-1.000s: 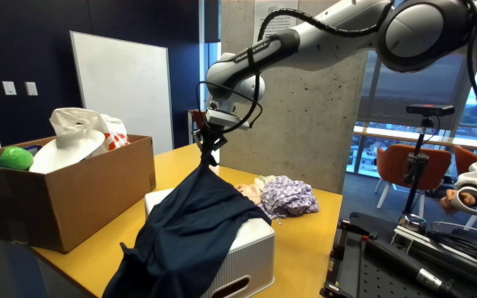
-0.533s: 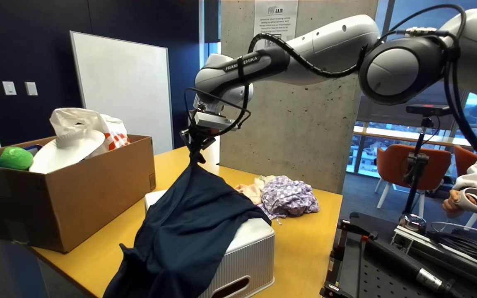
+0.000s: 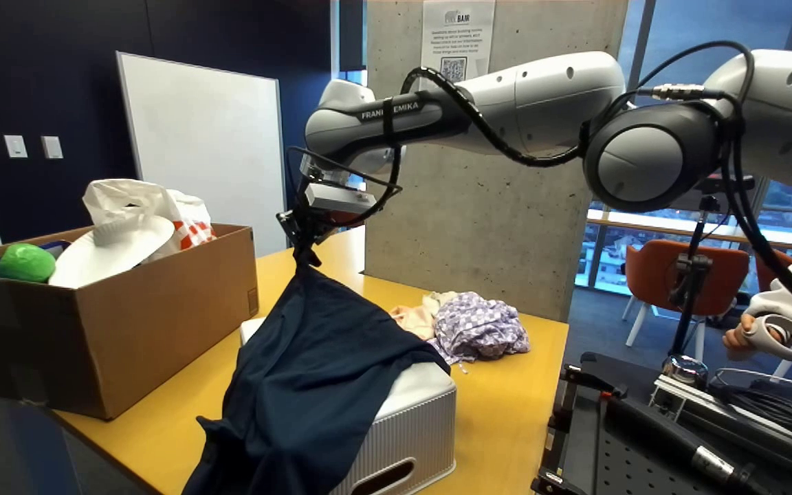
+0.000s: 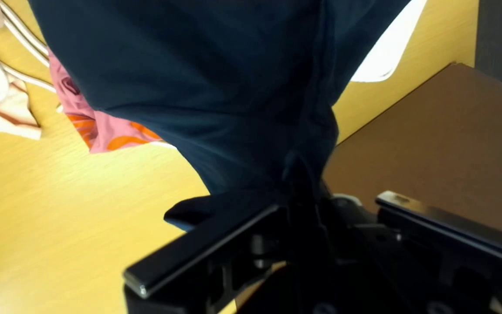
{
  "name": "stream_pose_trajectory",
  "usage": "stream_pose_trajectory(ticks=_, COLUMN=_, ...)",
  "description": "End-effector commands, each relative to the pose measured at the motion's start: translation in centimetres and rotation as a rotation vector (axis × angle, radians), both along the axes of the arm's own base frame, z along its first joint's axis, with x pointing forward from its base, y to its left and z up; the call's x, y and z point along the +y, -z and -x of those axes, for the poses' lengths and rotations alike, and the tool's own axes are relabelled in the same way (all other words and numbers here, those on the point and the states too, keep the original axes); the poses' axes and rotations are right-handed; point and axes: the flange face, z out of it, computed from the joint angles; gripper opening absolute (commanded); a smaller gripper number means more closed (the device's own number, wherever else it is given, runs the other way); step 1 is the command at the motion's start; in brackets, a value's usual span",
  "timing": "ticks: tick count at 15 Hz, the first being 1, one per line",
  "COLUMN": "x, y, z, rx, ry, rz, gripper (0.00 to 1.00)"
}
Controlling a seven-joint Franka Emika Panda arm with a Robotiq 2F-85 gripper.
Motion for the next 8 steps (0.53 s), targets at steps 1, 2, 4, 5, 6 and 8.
stream_pose_trajectory(ticks=1, x=-0.4, y=-1.2, z=-0.3, rx=-0.043, ry=-0.006, rz=0.034, gripper=0.3)
stream_pose_trajectory(ticks=2, x=-0.5, y=-1.7, z=-0.3, rx=-0.043, ry=-0.008, rz=0.034, gripper=0.36)
stream_pose_trajectory(ticks=4, x=-0.6, y=-3.2, z=-0.2, rx=-0.051, ry=-0.015, rz=0.033, gripper=0.5)
stream_pose_trajectory(ticks=5, x=-0.6, y=-4.0, z=-0.2, rx=-0.055, ry=-0.016, rz=0.03, gripper=0.58)
stream_pose_trajectory(ticks=6, x=-0.5, y=-4.8, z=-0.1, rx=-0.049, ry=-0.017, rz=0.015, gripper=0.65)
stream_pose_trajectory(ticks=8, x=-0.1, y=-6.0, z=0.3, rx=-0.016, ry=-0.018, rz=-0.002, gripper=0.8)
